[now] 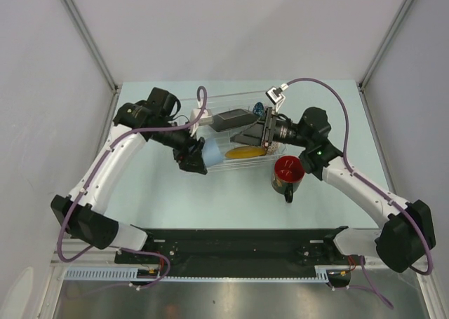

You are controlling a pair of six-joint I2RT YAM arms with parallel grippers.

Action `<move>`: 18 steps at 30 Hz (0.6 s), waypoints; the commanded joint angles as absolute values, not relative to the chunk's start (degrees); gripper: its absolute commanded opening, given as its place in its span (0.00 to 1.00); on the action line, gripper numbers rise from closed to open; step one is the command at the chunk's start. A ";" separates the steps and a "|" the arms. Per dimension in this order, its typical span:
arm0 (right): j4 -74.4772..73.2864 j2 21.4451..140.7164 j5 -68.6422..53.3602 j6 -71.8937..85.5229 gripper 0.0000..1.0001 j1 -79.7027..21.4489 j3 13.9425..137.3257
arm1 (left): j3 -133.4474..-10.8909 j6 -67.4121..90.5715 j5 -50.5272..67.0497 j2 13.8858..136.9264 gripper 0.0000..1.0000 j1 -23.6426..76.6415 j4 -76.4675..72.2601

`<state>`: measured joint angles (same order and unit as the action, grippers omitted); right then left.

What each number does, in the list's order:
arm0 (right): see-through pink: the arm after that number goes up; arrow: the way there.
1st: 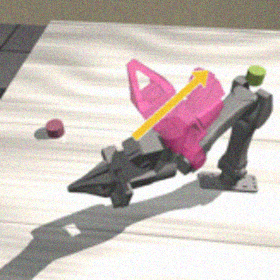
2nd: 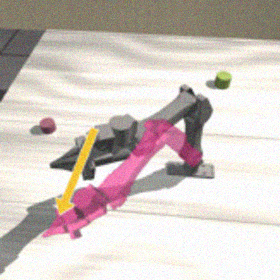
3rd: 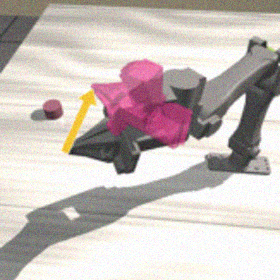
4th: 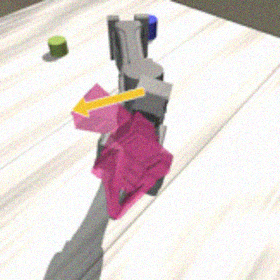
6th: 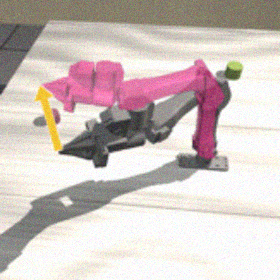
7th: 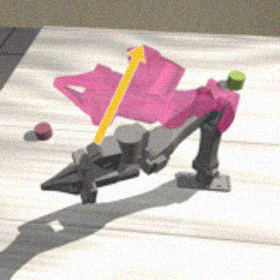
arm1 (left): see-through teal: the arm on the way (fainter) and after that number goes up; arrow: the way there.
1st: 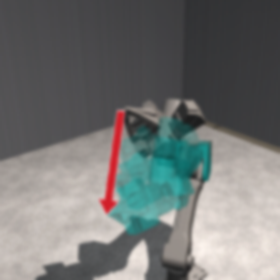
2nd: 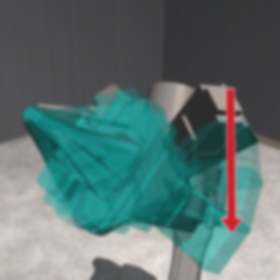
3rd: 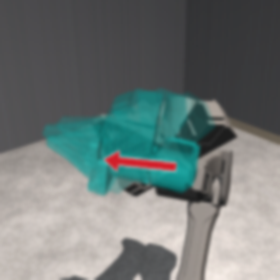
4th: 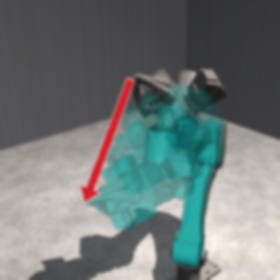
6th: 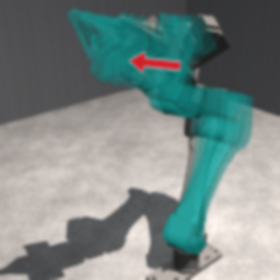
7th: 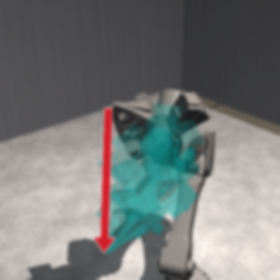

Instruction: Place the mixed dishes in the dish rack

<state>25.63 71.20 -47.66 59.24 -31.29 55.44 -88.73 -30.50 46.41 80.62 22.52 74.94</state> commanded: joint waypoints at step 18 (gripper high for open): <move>28.31 75.59 -47.11 63.19 0.54 -33.13 57.04 | -97.12 -25.05 48.08 85.96 0.20 31.29 67.77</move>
<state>26.76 74.96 -47.83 62.41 -32.32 55.44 -93.67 -27.05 47.13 85.47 30.26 71.68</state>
